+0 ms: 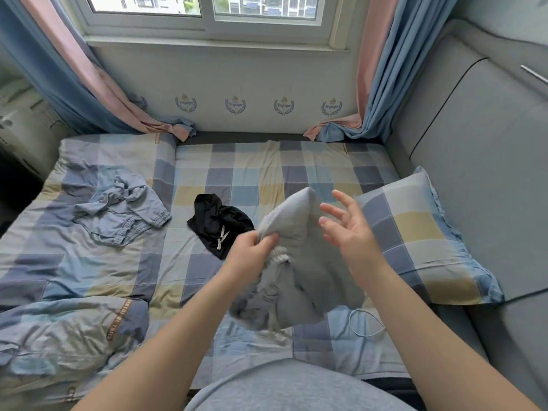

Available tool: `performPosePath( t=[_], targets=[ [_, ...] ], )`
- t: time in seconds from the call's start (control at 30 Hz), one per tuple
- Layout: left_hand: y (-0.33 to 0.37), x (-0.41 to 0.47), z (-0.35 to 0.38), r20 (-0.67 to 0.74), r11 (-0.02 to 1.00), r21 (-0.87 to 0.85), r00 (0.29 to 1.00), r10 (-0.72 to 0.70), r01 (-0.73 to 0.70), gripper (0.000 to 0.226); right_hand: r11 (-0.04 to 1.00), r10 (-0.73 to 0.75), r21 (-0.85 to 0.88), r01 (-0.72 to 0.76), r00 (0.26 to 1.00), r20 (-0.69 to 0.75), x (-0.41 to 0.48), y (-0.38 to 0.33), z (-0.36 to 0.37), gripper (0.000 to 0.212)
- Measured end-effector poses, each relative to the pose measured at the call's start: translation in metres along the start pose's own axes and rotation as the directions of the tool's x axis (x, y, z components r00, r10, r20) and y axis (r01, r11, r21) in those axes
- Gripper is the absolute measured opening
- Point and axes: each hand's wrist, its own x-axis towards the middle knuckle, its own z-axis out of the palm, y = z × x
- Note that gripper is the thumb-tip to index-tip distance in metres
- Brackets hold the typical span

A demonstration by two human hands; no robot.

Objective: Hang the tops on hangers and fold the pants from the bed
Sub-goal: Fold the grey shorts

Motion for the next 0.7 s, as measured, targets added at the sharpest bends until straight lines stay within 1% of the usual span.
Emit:
performPosePath(
  t=[0.07, 0.13, 0.2, 0.23, 0.3, 0.33, 0.4, 0.43, 0.5, 0.53, 0.57, 0.63, 0.7],
  targets=[
    [0.013, -0.001, -0.006, -0.03, 0.997, -0.082, 1.0, 0.001, -0.004, 0.035, 0.989, -0.003, -0.15, 0.02, 0.994, 0.113, -0.004, 0.01, 0.001, 0.061],
    [0.026, -0.003, -0.01, 0.018, 0.98, -0.199, 1.0, -0.018, 0.022, 0.037, 0.971, 0.05, -0.239, 0.02, 0.958, 0.282, -0.009, 0.017, 0.011, 0.071],
    [0.037, -0.007, -0.016, 0.12, 0.962, -0.268, 0.993, -0.022, 0.054, 0.036, 0.969, 0.084, -0.247, 0.026, 0.903, 0.422, -0.013, 0.024, 0.025, 0.066],
    [0.042, -0.009, -0.02, 0.179, 0.961, -0.269, 0.984, -0.015, 0.063, 0.037, 0.973, 0.068, -0.227, 0.037, 0.895, 0.44, -0.014, 0.028, 0.03, 0.058],
    [0.046, -0.012, -0.027, 0.274, 0.973, -0.229, 0.961, 0.023, 0.042, 0.043, 0.98, 0.021, -0.193, 0.056, 0.927, 0.375, -0.013, 0.033, 0.036, 0.037],
    [0.047, -0.013, -0.03, 0.292, 0.982, -0.191, 0.955, 0.049, 0.008, 0.046, 0.978, -0.003, -0.196, 0.074, 0.94, 0.341, -0.011, 0.032, 0.037, 0.027],
    [0.045, -0.014, -0.035, 0.28, 0.993, -0.091, 0.955, 0.096, -0.073, 0.055, 0.963, -0.045, -0.236, 0.128, 0.943, 0.329, -0.007, 0.027, 0.035, 0.011],
    [0.042, -0.014, -0.036, 0.271, 0.994, -0.035, 0.956, 0.111, -0.105, 0.065, 0.955, -0.055, -0.26, 0.146, 0.943, 0.33, -0.005, 0.024, 0.035, 0.007],
    [0.034, -0.014, -0.038, 0.265, 0.985, 0.082, 0.956, 0.127, -0.154, 0.082, 0.949, -0.067, -0.271, 0.158, 0.946, 0.319, -0.003, 0.019, 0.035, 0.015],
    [0.029, -0.014, -0.038, 0.277, 0.977, 0.125, 0.952, 0.134, -0.174, 0.082, 0.953, -0.08, -0.258, 0.161, 0.951, 0.297, -0.003, 0.016, 0.035, 0.019],
    [0.022, -0.013, -0.037, 0.294, 0.968, 0.158, 0.945, 0.144, -0.197, 0.077, 0.957, -0.102, -0.238, 0.167, 0.96, 0.262, -0.002, 0.012, 0.035, 0.02],
    [0.007, -0.013, -0.034, 0.304, 0.945, 0.224, 0.938, 0.165, -0.239, 0.062, 0.966, -0.136, -0.191, 0.173, 0.972, 0.193, 0.0, 0.006, 0.034, 0.014],
    [-0.009, -0.013, -0.029, 0.246, 0.924, 0.29, 0.953, 0.179, -0.248, 0.048, 0.976, -0.141, -0.145, 0.164, 0.978, 0.156, 0.0, 0.0, 0.033, 0.016]
  ],
)
